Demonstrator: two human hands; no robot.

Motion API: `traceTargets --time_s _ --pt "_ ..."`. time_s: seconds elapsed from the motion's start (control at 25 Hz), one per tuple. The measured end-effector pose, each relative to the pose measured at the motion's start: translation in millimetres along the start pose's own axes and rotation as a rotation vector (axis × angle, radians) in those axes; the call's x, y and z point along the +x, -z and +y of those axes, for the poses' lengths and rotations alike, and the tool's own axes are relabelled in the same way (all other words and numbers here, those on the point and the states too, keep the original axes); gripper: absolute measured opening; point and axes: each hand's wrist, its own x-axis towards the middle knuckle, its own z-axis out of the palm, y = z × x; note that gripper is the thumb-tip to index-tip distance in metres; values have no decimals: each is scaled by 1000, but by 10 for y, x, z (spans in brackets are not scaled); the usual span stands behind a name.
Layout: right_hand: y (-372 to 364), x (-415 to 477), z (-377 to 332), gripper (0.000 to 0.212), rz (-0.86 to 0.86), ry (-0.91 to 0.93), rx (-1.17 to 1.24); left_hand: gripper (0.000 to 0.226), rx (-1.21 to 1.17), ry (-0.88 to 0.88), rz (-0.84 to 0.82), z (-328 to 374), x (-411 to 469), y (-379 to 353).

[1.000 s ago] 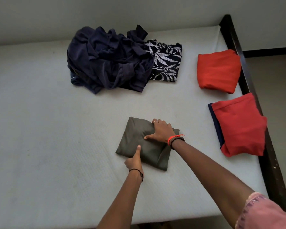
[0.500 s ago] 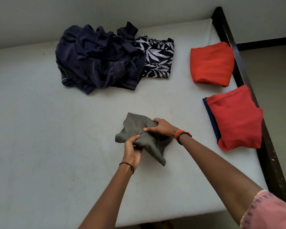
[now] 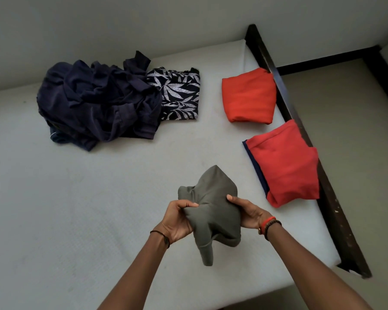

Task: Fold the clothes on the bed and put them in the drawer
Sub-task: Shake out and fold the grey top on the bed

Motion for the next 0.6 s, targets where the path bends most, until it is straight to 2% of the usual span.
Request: traceTargets --time_s 0.12,0.28,0.32,0.4,0.48,0.6 --pt "147 -231 -149 82 81 93 -3 40 88 17 -41 70 176 -234" --pt "348 -218 -510 46 235 257 -89 40 123 -85 8 209 564 -474" --pt "411 -173 -549 45 271 266 -144 43 226 -95 51 164 669 -470" --pt "525 -98 -550 51 282 206 -290 54 588 -17 129 -22 770 -450" --pt "669 -40 -507 48 259 132 -419 50 830 -2 191 -258 814 -406" --pt "783 -16 -484 58 317 122 -508 41 788 -158 310 -441 921 -268"
